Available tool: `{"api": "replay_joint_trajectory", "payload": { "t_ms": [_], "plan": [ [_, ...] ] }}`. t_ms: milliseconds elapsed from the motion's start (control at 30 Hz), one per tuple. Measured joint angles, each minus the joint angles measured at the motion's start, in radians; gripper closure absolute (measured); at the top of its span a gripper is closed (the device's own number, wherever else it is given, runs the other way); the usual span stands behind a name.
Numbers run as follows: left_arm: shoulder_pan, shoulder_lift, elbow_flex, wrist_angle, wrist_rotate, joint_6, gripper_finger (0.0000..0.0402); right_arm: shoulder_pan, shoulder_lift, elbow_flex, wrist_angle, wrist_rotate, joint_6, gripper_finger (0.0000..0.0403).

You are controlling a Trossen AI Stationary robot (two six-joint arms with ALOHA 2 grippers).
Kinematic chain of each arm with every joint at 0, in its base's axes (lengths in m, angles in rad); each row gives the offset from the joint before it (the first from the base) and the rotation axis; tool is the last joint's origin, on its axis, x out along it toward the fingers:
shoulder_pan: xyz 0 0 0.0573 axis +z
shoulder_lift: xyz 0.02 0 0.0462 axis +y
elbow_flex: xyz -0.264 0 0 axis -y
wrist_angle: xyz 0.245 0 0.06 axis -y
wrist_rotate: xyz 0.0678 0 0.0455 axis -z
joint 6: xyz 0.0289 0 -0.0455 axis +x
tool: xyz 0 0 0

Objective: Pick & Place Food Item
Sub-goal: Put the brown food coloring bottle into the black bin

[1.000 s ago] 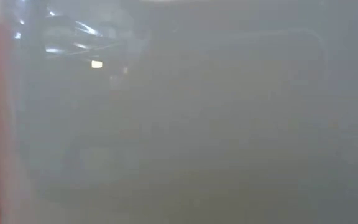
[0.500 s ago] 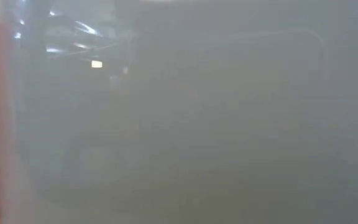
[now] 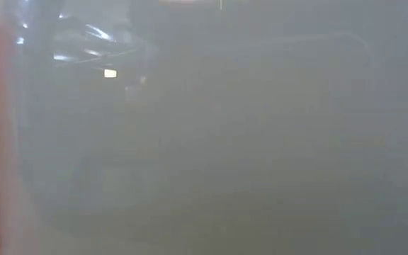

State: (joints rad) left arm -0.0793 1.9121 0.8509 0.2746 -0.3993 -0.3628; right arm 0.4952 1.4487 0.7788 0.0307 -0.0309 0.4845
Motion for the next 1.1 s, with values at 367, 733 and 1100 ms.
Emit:
{"api": "replay_joint_trajectory", "payload": {
  "t_ms": [367,733,1100],
  "plan": [
    [0.042,0.000,0.000,0.016,0.094,0.085,0.0240,-0.037,0.000,0.000,0.002,0.000,-0.001,0.0201],
    [0.051,-0.081,-0.002,-0.012,0.068,0.313,0.0352,-0.105,-0.021,0.000,0.002,0.005,0.000,0.0202],
    [-0.060,-0.302,-0.001,-0.018,-0.128,0.729,0.0337,-0.248,-0.047,-0.001,0.052,0.257,0.046,0.0202]
  ]
}}
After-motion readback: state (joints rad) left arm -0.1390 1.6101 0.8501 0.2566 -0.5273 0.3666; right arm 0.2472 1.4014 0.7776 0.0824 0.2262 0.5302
